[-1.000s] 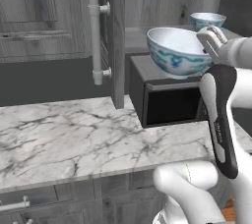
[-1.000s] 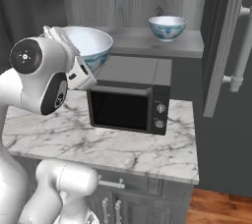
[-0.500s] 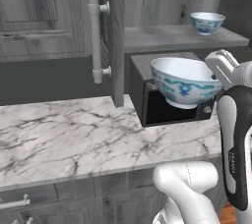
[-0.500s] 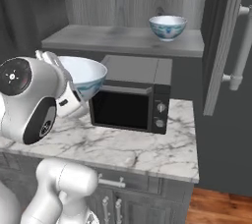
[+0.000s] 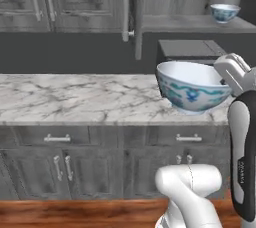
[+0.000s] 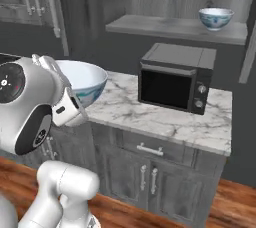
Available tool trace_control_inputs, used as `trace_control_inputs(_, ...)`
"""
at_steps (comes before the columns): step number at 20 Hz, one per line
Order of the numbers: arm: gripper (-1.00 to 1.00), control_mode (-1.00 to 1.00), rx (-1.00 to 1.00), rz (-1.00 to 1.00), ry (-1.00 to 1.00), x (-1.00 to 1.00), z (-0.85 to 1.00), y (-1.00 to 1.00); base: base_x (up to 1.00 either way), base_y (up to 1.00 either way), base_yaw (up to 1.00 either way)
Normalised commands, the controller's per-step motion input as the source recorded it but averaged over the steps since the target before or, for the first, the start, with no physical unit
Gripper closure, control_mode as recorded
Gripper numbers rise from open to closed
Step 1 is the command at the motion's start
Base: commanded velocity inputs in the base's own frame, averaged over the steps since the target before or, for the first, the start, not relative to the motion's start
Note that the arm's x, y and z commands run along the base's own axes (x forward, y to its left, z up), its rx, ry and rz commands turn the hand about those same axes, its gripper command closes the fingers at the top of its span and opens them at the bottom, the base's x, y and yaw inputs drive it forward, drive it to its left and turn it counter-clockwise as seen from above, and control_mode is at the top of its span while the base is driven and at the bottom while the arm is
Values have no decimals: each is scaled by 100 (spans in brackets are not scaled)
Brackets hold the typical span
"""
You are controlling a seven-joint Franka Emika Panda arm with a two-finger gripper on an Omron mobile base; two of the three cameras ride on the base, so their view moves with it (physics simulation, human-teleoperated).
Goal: Take the smaller bowl and place it next to the appetizer plate on the dining counter , and place the larger bowl next to the plate with cooked food.
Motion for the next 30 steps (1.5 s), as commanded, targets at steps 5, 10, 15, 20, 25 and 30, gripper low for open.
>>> trace_control_inputs(5, 100, 100, 0, 0, 0, 0, 0, 0, -21, 46, 65)
trace_control_inputs(10, 100, 100, 0, 0, 0, 0, 0, 0, -11, 49, 68)
trace_control_inputs(15, 100, 100, 0, 0, 0, 0, 0, 0, 0, 60, 70)
trace_control_inputs(20, 100, 100, 0, 0, 0, 0, 0, 0, 1, 67, 66)
trace_control_inputs(25, 100, 100, 0, 0, 0, 0, 0, 0, 11, 53, 57)
trace_control_inputs(30, 100, 100, 0, 0, 0, 0, 0, 0, 17, 46, 55)
